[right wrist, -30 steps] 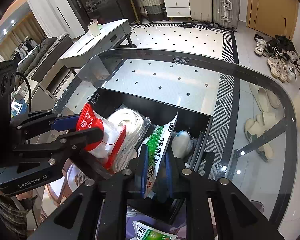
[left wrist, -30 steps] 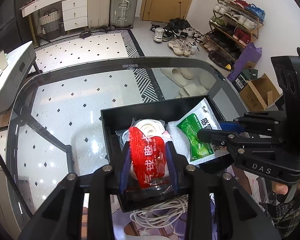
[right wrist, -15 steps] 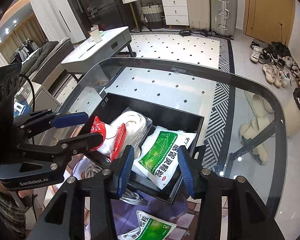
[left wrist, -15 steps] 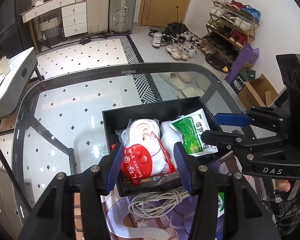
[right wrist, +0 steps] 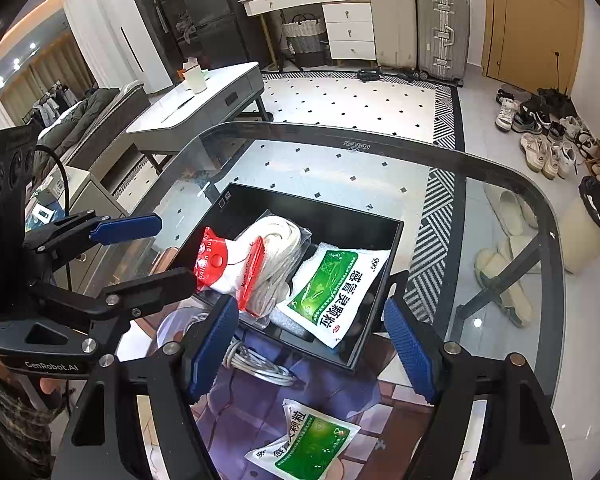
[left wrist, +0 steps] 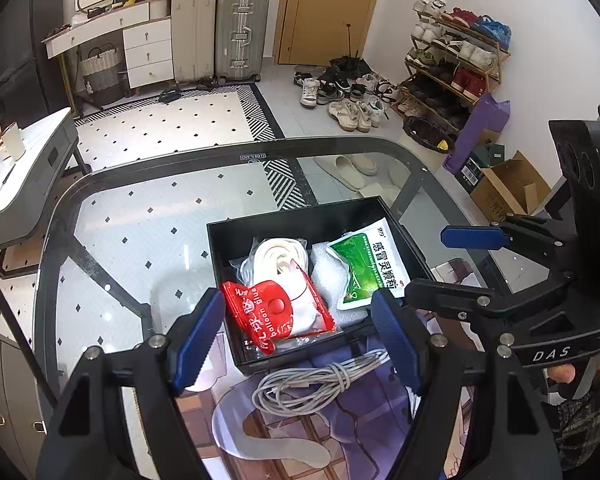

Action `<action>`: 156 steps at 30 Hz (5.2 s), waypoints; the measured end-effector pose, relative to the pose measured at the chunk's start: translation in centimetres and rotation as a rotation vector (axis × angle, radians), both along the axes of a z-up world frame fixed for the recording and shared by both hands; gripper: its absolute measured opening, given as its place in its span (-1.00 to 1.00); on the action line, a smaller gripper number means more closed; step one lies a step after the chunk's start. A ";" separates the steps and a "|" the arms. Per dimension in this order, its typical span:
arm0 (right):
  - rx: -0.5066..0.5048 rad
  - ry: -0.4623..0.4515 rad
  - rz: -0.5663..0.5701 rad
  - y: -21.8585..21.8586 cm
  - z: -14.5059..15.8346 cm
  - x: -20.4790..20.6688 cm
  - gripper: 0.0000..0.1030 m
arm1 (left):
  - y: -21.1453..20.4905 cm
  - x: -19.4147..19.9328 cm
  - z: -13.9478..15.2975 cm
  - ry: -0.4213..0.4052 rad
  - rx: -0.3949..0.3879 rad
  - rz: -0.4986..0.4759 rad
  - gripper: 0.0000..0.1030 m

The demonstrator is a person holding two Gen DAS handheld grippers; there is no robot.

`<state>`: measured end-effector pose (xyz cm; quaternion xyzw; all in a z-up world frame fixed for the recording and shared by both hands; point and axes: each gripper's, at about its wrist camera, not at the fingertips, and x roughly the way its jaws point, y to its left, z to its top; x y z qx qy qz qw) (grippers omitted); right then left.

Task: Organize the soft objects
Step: 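Open both grippers to release the packet and red bag, then withdraw, then reach the right gripper to the green-white packet while the left gripper reaches the white cable, then close the right gripper on the green-white packet while the left gripper grasps the white cable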

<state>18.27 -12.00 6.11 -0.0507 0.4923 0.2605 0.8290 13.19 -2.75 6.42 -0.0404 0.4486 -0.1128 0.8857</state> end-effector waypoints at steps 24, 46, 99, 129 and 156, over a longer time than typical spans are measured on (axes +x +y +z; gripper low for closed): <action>-0.020 0.001 -0.052 -3.1 -0.4 -4.4 0.71 | -0.2 -3.5 0.5 -0.022 0.025 -0.015 1.00; -0.016 0.059 -0.086 -4.5 -3.6 -6.8 0.94 | -0.8 -5.0 -2.0 -0.005 0.074 -0.050 1.00; -0.212 0.161 -0.102 -2.7 -9.7 -8.2 0.32 | -4.5 -4.8 -5.3 0.041 0.111 -0.516 0.95; -0.231 0.137 -0.063 -3.1 -9.7 -8.7 0.11 | -5.4 -2.1 -7.5 0.088 0.129 -0.490 0.49; -0.211 0.140 -0.070 -3.2 -9.7 -8.6 0.11 | -6.6 -2.4 -9.0 0.071 0.259 -0.482 -0.23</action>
